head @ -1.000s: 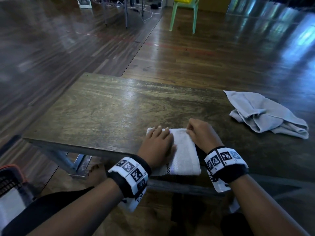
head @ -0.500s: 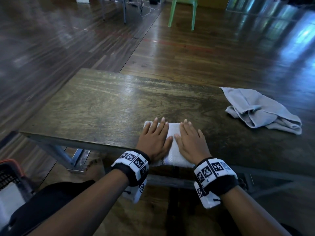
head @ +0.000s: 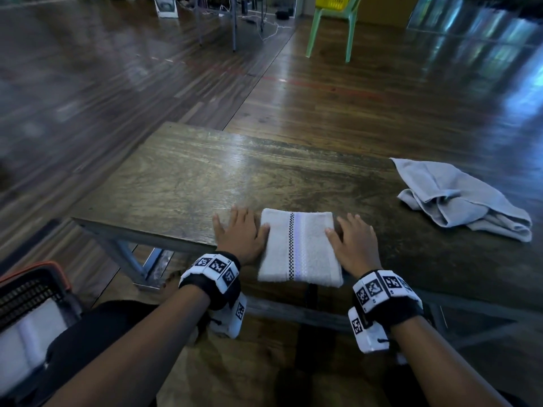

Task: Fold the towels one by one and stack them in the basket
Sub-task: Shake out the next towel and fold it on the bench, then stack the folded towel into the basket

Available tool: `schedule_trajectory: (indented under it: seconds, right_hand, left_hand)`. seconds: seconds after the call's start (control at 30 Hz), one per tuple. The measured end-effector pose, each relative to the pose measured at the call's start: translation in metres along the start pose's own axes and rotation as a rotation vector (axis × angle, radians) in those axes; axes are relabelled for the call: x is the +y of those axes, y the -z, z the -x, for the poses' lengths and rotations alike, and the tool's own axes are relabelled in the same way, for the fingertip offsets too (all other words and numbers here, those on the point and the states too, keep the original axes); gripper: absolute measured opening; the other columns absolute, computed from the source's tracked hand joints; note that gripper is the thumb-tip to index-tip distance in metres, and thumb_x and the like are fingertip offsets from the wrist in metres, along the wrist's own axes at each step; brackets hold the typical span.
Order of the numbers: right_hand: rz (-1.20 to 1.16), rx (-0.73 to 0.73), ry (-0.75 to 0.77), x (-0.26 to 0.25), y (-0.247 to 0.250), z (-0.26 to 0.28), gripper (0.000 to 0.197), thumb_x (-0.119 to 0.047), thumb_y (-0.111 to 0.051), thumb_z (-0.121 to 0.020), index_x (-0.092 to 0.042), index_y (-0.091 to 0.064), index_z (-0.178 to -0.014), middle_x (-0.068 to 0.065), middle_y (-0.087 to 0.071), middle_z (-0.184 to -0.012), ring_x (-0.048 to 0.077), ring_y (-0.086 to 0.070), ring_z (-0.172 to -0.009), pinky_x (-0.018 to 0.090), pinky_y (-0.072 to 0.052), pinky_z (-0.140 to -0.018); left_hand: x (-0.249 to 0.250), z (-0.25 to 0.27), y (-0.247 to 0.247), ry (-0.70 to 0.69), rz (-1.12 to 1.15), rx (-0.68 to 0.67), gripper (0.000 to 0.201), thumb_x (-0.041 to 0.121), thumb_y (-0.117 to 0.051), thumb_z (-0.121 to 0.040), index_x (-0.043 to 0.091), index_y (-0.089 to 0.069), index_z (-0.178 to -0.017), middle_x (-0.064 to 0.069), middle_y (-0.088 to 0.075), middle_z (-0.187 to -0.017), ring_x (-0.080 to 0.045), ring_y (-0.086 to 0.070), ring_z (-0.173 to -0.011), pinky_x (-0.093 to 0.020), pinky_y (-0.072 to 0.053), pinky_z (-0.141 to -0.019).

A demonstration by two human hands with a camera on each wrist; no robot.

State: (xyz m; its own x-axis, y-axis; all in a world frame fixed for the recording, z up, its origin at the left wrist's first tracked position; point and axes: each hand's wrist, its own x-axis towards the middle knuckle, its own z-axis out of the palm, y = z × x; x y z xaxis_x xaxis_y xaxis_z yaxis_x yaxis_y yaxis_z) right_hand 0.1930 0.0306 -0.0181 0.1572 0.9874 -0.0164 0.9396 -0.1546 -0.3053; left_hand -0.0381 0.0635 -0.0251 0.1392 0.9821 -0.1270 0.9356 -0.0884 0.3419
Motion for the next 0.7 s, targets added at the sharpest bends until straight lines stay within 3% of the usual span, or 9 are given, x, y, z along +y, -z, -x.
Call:
schedule_trajectory:
  seconds: [0.13, 0.2, 0.27, 0.33, 0.4, 0.47, 0.53, 0.63, 0.7]
  right_hand:
    - [-0.117, -0.027, -0.114, 0.002, 0.012, 0.008, 0.044, -0.049, -0.042, -0.092, -0.021, -0.063, -0.118, 0.007, -0.052, -0.130, 0.027, -0.036, -0.125, 0.046, -0.029, -0.103]
    - [-0.156, -0.069, -0.147, 0.002, 0.016, 0.011, 0.041, -0.052, -0.045, -0.089, -0.025, -0.068, -0.109, 0.005, -0.053, -0.126, 0.027, -0.036, -0.122, 0.048, -0.028, -0.102]
    - [-0.149, -0.112, -0.169, 0.000, 0.018, 0.013, 0.038, -0.054, -0.048, -0.086, -0.027, -0.071, -0.099, 0.004, -0.056, -0.121, 0.028, -0.037, -0.120, 0.048, -0.027, -0.101]
    - [-0.210, -0.170, -0.218, -0.002, 0.020, 0.015, 0.033, -0.050, -0.051, -0.086, -0.024, -0.071, -0.083, 0.004, -0.061, -0.113, 0.028, -0.042, -0.117, 0.047, -0.030, -0.101]
    - [-0.349, -0.250, -0.249, -0.005, 0.024, 0.018, 0.033, -0.042, -0.053, -0.087, -0.016, -0.070, -0.076, 0.007, -0.066, -0.099, 0.025, -0.053, -0.104, 0.042, -0.040, -0.095]
    - [-0.508, -0.305, -0.254, -0.009, 0.032, 0.024, 0.030, -0.032, -0.053, -0.089, -0.006, -0.064, -0.081, 0.010, -0.063, -0.088, 0.021, -0.057, -0.087, 0.036, -0.043, -0.078]
    - [-0.643, -0.325, -0.281, -0.012, 0.039, 0.037, 0.025, -0.028, -0.053, -0.090, -0.004, -0.059, -0.092, 0.008, -0.063, -0.093, 0.019, -0.058, -0.085, 0.035, -0.045, -0.080]
    - [-0.867, -0.326, -0.349, -0.013, 0.041, 0.064, 0.019, -0.022, -0.056, -0.091, -0.008, -0.057, -0.104, 0.008, -0.063, -0.101, 0.022, -0.061, -0.096, 0.041, -0.049, -0.089]
    - [-1.021, -0.292, -0.392, -0.011, 0.040, 0.087, 0.018, -0.018, -0.058, -0.091, -0.007, -0.059, -0.105, 0.008, -0.065, -0.099, 0.023, -0.061, -0.093, 0.041, -0.048, -0.087]
  left_hand:
    - [0.009, 0.015, 0.016, 0.052, 0.096, 0.062, 0.032, 0.047, -0.044, -0.089, 0.020, -0.056, -0.098, -0.003, -0.057, -0.108, -0.024, -0.045, -0.113, -0.045, -0.022, -0.098]
    - [0.013, 0.020, 0.020, 0.077, 0.072, -0.031, 0.030, 0.048, -0.044, -0.088, 0.023, -0.054, -0.074, 0.002, -0.062, -0.081, -0.022, -0.055, -0.093, -0.043, -0.023, -0.092]
    - [0.014, 0.020, 0.021, 0.082, 0.073, -0.095, 0.037, 0.049, -0.046, -0.088, 0.023, -0.045, -0.061, 0.006, -0.055, -0.066, -0.020, -0.054, -0.082, -0.046, -0.025, -0.096]
    - [0.015, 0.019, 0.021, 0.083, 0.104, -0.120, 0.040, 0.047, -0.049, -0.087, 0.023, -0.040, -0.057, 0.007, -0.049, -0.060, -0.020, -0.050, -0.075, -0.045, -0.029, -0.095]
    - [0.017, 0.019, 0.021, 0.067, 0.209, -0.132, 0.042, 0.043, -0.054, -0.086, 0.020, -0.038, -0.054, 0.005, -0.046, -0.055, -0.018, -0.047, -0.063, -0.037, -0.036, -0.079]
    - [0.019, 0.024, 0.021, 0.027, 0.345, -0.148, 0.047, 0.033, -0.058, -0.085, 0.018, -0.034, -0.049, 0.003, -0.039, -0.048, -0.015, -0.040, -0.049, -0.027, -0.032, -0.055]
    - [0.024, 0.034, 0.021, 0.016, 0.486, -0.142, 0.046, 0.025, -0.060, -0.086, 0.017, -0.033, -0.048, 0.002, -0.037, -0.048, -0.012, -0.036, -0.045, -0.019, -0.026, -0.041]
    - [0.028, 0.054, 0.016, 0.103, 0.768, -0.148, 0.038, 0.017, -0.060, -0.087, 0.017, -0.038, -0.056, 0.000, -0.044, -0.056, -0.012, -0.043, -0.052, -0.018, -0.034, -0.045]
    - [0.027, 0.070, 0.013, 0.135, 0.920, -0.172, 0.024, 0.018, -0.064, -0.085, 0.009, -0.050, -0.067, -0.004, -0.054, -0.063, -0.013, -0.049, -0.053, -0.019, -0.038, -0.044]
